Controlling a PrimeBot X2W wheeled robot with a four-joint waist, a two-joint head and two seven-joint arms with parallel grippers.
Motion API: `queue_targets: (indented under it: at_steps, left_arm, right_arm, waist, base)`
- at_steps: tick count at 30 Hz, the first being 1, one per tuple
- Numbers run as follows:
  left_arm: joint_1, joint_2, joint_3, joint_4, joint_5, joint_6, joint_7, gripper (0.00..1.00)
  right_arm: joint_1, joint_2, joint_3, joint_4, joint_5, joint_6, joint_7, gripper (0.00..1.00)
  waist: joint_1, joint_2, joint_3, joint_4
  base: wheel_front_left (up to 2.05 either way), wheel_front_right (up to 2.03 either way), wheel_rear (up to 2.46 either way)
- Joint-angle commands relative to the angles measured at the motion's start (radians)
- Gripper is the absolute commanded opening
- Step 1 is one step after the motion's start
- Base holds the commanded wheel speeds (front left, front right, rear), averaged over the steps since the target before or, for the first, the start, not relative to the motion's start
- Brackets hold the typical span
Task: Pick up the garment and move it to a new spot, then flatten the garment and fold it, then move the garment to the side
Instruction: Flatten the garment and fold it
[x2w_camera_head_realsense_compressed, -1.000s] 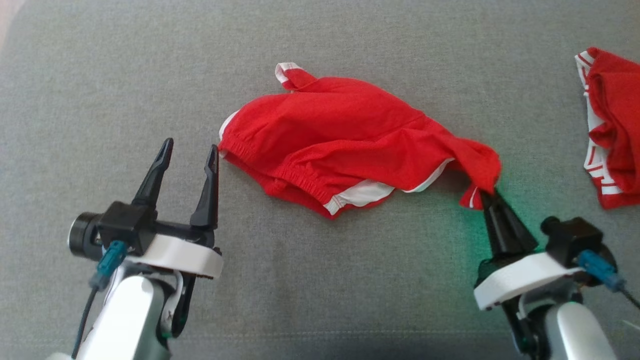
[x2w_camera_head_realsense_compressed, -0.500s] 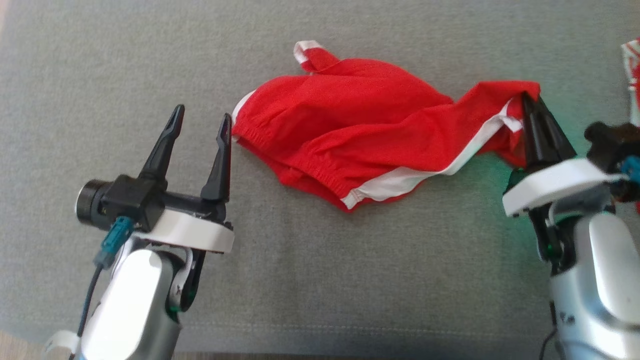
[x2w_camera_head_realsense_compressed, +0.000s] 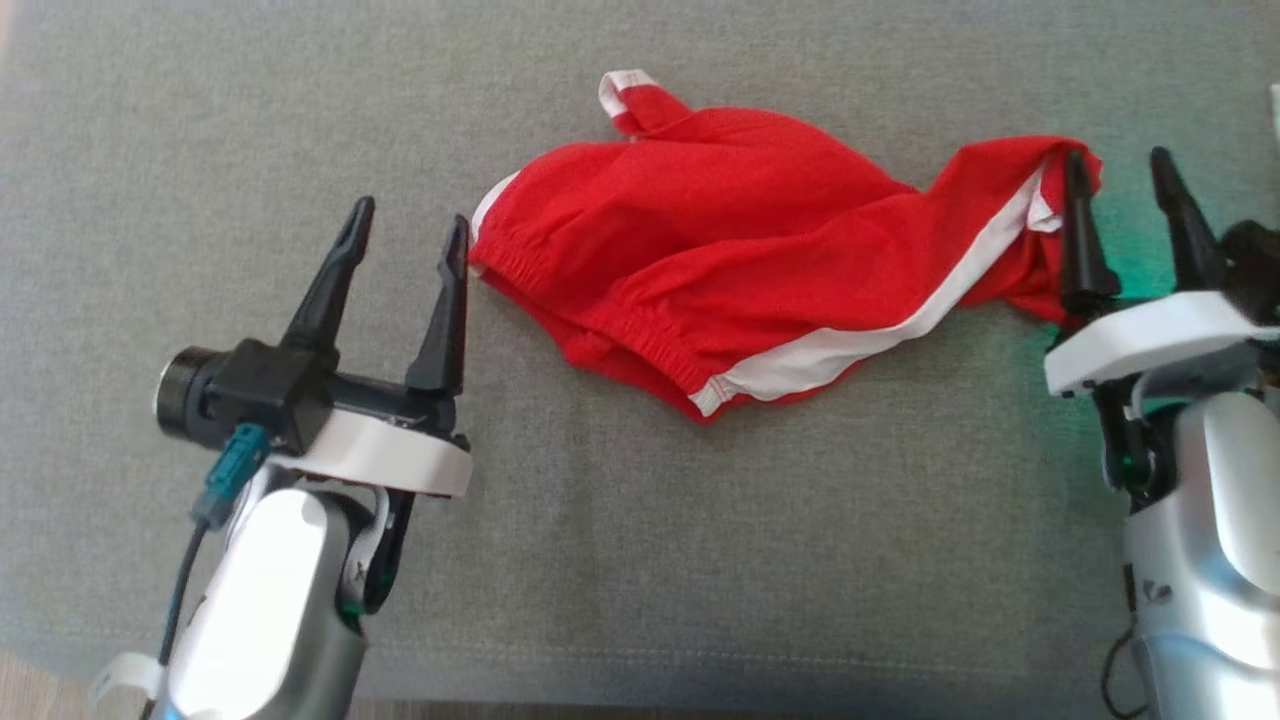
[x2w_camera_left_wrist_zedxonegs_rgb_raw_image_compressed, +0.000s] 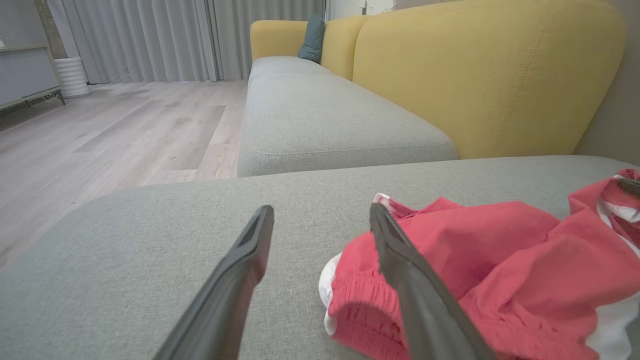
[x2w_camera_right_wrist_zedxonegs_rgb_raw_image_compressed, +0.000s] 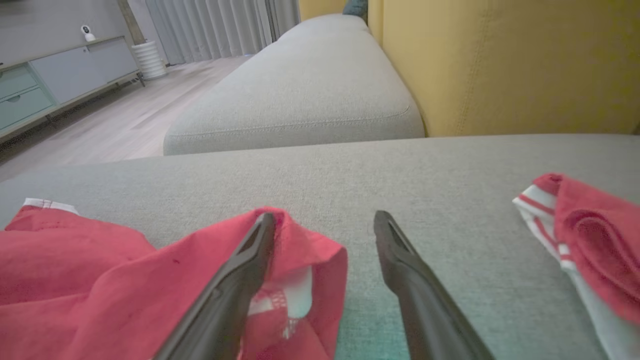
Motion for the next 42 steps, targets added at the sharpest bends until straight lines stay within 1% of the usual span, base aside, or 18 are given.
queue_targets:
  at_steps: [1,4,8,18,21,25,38,42]
  left_arm:
    - [-0.019,0.014,0.047,-0.026,0.013,0.0,-0.005,1.0]
    - [-0.003,0.012,0.053,-0.023,0.018,0.0,-0.005,1.0]
    - [0.021,0.012,0.062,-0.023,0.023,0.003,-0.005,1.0]
    - [0.102,0.015,0.078,-0.022,0.025,0.015,-0.005,1.0]
    - [0.121,0.014,0.077,-0.02,0.024,0.019,-0.005,1.0]
    - [0.136,0.011,0.074,-0.02,0.022,0.022,-0.005,1.0]
    - [0.135,0.01,0.064,-0.025,0.021,0.025,-0.005,1.0]
    - [0.131,0.009,0.037,-0.031,0.034,0.016,0.007,1.0]
  right_arm:
    - [0.021,-0.01,0.011,-0.042,-0.007,-0.001,-0.022,1.0]
    - [0.071,-0.011,-0.002,-0.083,-0.012,-0.001,-0.041,1.0]
    - [0.153,-0.003,-0.009,-0.175,-0.025,-0.001,-0.044,1.0]
    - [0.369,0.04,0.046,-0.433,-0.045,-0.001,0.028,1.0]
    - [0.413,0.048,0.052,-0.473,-0.044,-0.001,0.045,1.0]
    - [0.445,0.055,0.053,-0.506,-0.039,-0.001,0.063,1.0]
    - [0.446,0.06,0.049,-0.534,-0.038,-0.001,0.077,1.0]
    - [0.442,0.061,0.048,-0.536,-0.032,-0.001,0.077,1.0]
  waist:
    - [-0.0001,0.0,-0.016,-0.01]
    - [-0.0001,0.0,-0.038,-0.02]
    - [-0.0001,0.0,-0.066,-0.034]
    - [-0.0001,0.0,-0.144,-0.069]
    - [-0.0001,0.0,-0.162,-0.074]
    - [-0.0001,0.0,-0.173,-0.078]
    - [-0.0001,0.0,-0.17,-0.077]
    - [-0.0001,0.0,-0.166,-0.076]
  base:
    - [0.0,0.0,0.0]
    - [0.0,0.0,0.0]
    - [0.0,0.0,0.0]
    - [0.0,0.0,0.0]
    - [0.0,0.0,0.0]
    - [0.0,0.0,0.0]
    - [0.0,0.0,0.0]
    - [0.0,0.0,0.0]
